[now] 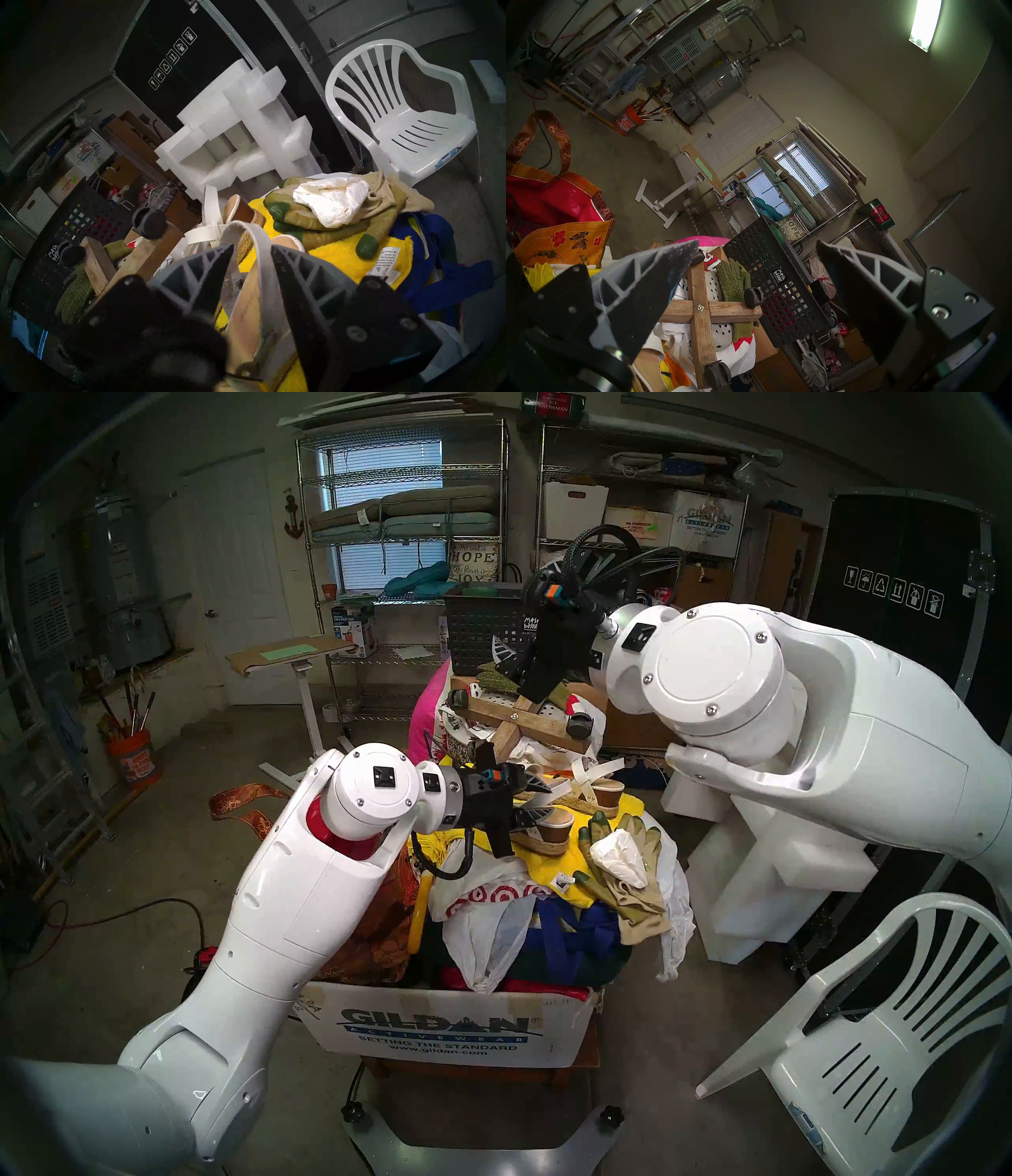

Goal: Unbuckle a shoe

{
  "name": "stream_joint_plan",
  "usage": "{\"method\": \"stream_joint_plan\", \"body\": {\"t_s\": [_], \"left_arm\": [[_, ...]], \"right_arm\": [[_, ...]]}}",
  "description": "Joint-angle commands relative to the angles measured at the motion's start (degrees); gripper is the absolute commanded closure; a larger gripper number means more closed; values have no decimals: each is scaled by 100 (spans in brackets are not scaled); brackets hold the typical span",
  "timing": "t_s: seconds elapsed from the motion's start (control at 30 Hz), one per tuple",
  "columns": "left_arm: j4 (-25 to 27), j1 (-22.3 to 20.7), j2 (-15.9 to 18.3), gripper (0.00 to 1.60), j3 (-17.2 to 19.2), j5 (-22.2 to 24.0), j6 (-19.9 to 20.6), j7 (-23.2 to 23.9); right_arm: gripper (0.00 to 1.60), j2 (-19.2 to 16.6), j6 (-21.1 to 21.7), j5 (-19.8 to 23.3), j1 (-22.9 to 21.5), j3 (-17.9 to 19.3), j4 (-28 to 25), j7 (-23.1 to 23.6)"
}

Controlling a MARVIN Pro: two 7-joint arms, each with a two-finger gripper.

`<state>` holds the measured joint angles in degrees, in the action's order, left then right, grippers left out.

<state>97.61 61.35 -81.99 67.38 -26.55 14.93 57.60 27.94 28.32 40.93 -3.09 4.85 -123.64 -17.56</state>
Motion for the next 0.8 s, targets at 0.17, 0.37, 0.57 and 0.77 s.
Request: {"method": "stream_joint_plan", "body": {"t_s": [0.17,0.37,0.57,0.77], "left_arm": [[15,-168,-73,68,-11,13,-65,53],[-12,-116,-110,70,-119,-39,-37,9],[-52,-101,-119,68,-226,-143,-75,-139],[-163,-160,-103,90,-270,-247,-137,-223]], "right_arm": [[0,-7,-10,13,-82,100,12,-42],[0,-7,-10,14,-82,101,12,-42],[0,-7,-9,14,-81,101,12,-43],[0,-7,-9,14,-81,101,12,-42]]}}
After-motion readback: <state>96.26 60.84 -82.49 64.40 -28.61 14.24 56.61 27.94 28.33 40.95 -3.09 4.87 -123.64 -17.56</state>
